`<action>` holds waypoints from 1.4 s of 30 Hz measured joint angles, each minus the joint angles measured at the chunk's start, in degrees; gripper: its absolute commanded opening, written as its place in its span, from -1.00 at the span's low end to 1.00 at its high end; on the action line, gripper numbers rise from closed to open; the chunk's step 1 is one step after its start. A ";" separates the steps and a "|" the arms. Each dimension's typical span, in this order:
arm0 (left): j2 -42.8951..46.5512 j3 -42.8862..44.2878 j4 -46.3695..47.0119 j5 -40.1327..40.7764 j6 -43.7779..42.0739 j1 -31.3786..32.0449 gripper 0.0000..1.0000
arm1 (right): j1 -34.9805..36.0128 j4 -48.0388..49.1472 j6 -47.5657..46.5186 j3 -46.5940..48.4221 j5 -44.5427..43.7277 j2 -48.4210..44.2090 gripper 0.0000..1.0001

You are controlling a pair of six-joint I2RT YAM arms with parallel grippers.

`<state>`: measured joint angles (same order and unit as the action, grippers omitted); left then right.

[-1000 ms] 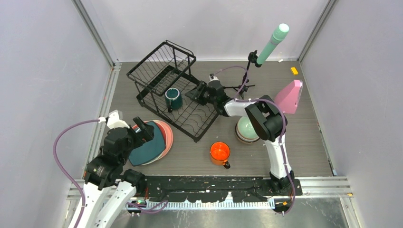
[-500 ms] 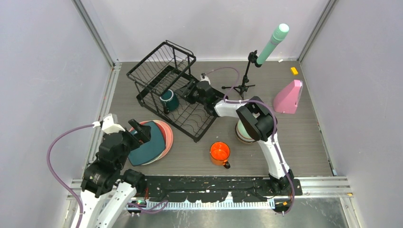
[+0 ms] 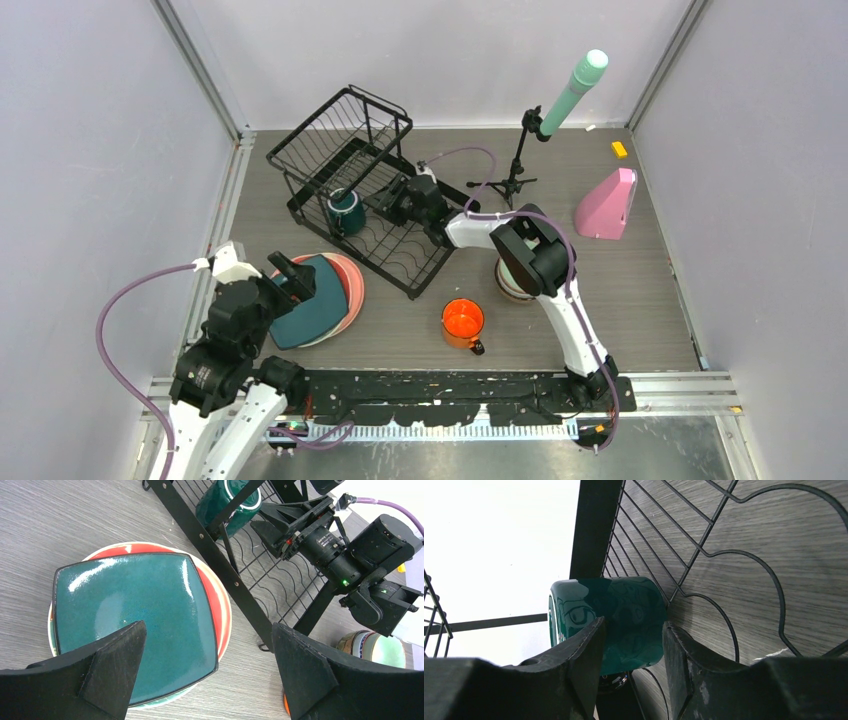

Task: Load the mixed dishes into the dish rack
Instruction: Move the cup to the dish rack.

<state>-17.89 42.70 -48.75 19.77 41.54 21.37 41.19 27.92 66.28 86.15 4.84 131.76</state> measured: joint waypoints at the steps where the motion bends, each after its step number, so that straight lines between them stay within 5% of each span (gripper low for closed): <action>1: 0.00 0.00 0.00 0.00 0.00 0.00 0.98 | 0.00 -0.17 0.04 0.07 0.42 0.00 -0.03; 12: -0.24 0.00 -0.02 -0.07 0.00 0.00 0.99 | 0.83 -2.80 1.18 9.35 2.16 4.70 -0.07; 26: -0.26 0.00 -1.27 -0.07 0.02 0.00 0.99 | 1.18 -1.09 0.70 1.55 4.48 2.84 -0.15; 42: -1.25 0.00 -1.29 -0.26 -0.02 0.00 0.99 | 3.67 -1.33 0.94 6.75 6.19 3.65 -0.15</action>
<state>-19.14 42.70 -50.04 19.51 41.52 21.37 44.86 26.59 67.22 92.90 11.03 135.41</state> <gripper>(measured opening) 0.994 0.425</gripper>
